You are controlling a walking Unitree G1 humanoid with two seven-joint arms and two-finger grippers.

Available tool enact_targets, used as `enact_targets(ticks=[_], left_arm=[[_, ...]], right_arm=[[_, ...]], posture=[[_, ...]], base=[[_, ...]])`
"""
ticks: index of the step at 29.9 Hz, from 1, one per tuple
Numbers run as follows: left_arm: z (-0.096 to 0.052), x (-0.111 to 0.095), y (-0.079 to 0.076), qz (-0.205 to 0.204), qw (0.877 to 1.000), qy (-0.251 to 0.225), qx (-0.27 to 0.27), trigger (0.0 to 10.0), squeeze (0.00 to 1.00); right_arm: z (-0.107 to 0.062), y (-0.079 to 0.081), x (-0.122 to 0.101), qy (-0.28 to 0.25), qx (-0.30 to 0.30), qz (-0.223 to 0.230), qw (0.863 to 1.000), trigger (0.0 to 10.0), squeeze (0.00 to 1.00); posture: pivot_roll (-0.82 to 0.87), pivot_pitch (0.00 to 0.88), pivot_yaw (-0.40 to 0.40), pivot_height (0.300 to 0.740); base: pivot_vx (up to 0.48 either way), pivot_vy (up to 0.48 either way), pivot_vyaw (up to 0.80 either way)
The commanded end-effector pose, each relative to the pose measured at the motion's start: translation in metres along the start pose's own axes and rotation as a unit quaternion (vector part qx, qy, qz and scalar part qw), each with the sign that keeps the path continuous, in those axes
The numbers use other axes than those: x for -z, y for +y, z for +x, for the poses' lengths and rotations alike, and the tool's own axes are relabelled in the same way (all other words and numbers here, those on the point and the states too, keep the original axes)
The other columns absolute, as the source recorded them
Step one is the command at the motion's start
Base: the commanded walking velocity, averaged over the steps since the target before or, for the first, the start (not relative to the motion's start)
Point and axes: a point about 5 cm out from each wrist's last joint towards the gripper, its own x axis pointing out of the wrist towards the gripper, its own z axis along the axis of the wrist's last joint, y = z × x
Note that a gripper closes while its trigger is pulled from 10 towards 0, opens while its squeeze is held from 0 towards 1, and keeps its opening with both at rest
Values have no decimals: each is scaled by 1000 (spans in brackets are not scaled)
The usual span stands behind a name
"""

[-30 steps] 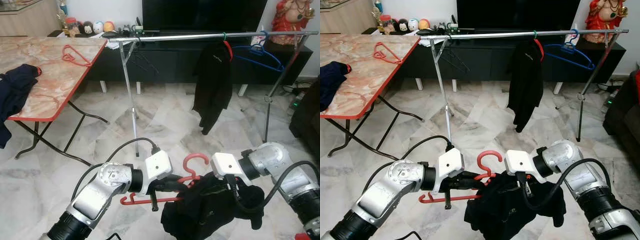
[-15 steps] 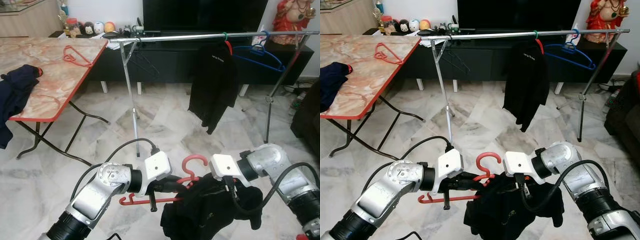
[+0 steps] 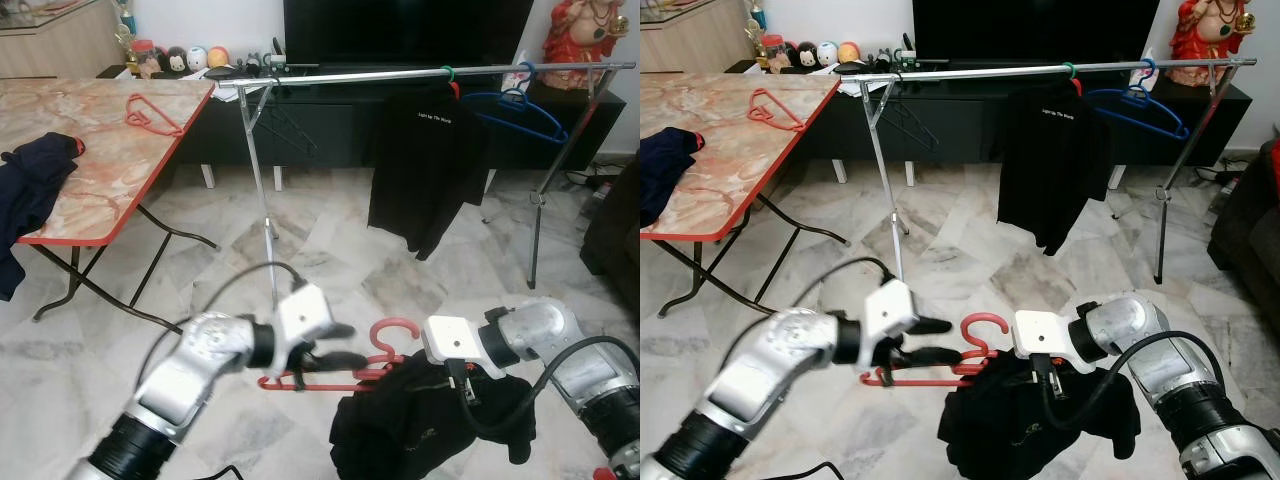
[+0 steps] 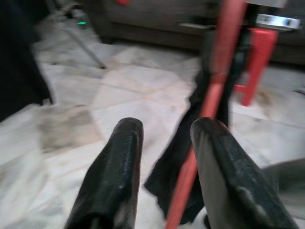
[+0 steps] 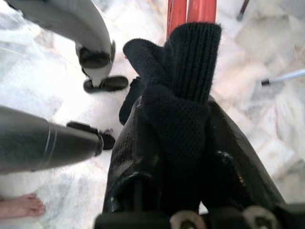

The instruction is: Hang hanger

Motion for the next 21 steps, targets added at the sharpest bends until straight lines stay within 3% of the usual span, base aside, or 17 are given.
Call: enact_targets(ticks=[1, 2, 5, 7, 8, 9, 11, 12, 16, 19, 21], left_arm=[[-12, -7, 15, 7, 999, -17, -46, 10000, 1000], [-20, -8, 23, -1, 996, -28, -85, 10000, 1000], [-31, -7, 33, -8, 989, -41, -139, 10000, 1000], [-46, -3, 45, -19, 973, -47, -224, 10000, 1000], [-46, -3, 45, -19, 973, -47, -224, 10000, 1000], [-57, 2, 53, -22, 958, -41, -282, 10000, 1000], [-63, 5, 56, -22, 951, -38, -305, 10000, 1000], [-70, 9, 60, -36, 940, -38, -337, 10000, 0], [-91, 22, 64, -81, 905, -52, -415, 10000, 0], [-94, 36, 58, -107, 898, -45, -425, 10000, 0], [-93, 44, 54, -121, 901, -36, -415, 10000, 0]], right_arm=[[-9, -7, -1, -1, 31, -9, 999, 0, 0], [-11, -9, 2, -4, 52, -1, 999, 0, 0], [-14, -14, 4, -9, 86, 10, 996, 0, 0], [-19, -20, 7, -23, 132, 24, 991, 0, 0], [-19, -20, 7, -23, 132, 24, 991, 0, 0], [-22, -22, 6, -34, 150, 30, 988, 0, 0], [-22, -23, 6, -38, 156, 31, 987, 0, 0], [-23, -24, 4, -46, 163, 31, 985, 0, 0], [-32, -33, -4, -67, 197, 24, 978, 0, 0], [-41, -40, -13, -77, 211, 10, 974, 0, 0], [-48, -45, -22, -84, 217, -4, 973, 0, 0]], posture=[[-68, 0, 5, 740], [-68, 0, 5, 740], [-67, 0, 4, 740], [-60, 0, 2, 740], [-60, 0, 2, 740], [-60, 0, 2, 740], [-60, 0, 2, 740], [-62, 0, 5, 740], [-61, 0, 10, 740], [-63, 0, 12, 740], [-69, 0, 15, 740]], base=[[0, 0, 0], [0, 0, 0], [0, 0, 0], [0, 0, 0], [0, 0, 0], [0, 0, 0], [0, 0, 0], [0, 0, 0], [0, 0, 0], [0, 0, 0], [0, 0, 0]])
